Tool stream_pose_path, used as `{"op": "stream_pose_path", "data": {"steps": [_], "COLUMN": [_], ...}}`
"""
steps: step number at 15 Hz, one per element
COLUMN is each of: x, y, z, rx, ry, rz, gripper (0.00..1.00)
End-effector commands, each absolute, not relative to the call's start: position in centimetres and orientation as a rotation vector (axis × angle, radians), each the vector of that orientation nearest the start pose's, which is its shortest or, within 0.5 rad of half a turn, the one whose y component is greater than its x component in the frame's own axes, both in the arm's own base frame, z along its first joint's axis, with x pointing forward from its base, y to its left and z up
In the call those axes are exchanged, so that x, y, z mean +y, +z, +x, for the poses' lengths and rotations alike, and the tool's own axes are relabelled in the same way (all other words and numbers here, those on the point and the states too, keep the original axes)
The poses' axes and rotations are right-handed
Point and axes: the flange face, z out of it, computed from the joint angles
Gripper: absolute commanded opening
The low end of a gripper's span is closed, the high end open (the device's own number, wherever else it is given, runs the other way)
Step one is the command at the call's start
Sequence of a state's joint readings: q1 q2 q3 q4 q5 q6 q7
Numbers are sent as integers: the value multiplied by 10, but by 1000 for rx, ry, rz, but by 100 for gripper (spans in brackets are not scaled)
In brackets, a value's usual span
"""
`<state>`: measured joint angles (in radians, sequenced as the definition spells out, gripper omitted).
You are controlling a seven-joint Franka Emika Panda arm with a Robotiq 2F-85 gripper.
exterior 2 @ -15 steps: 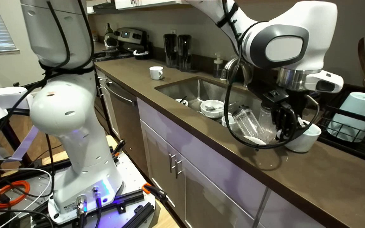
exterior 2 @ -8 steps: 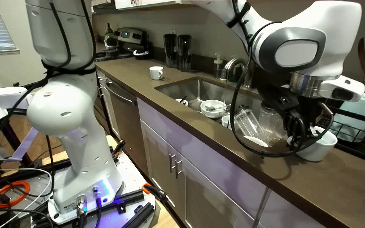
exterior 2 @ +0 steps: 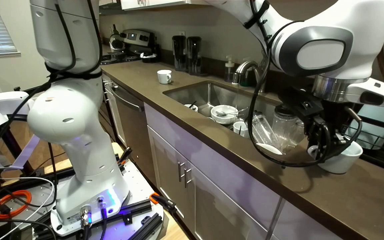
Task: Collect water in the mug
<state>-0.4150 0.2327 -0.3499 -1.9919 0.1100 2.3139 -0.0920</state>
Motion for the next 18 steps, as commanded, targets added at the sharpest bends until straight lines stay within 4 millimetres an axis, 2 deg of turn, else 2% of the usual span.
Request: {"op": "stream_pose_path", "data": {"steps": [1, 5, 11, 17, 18], "x": [-412, -394, -349, -300, -316], "y": [378, 403, 456, 490, 483], "z": [445, 446, 443, 432, 445], "rx": [1127, 1069, 867, 668, 751], "ry": [-156, -190, -314, -433, -409], "rz": [-2976, -3040, -3156, -3151, -3148], "gripper": [72, 98, 100, 100, 100]}}
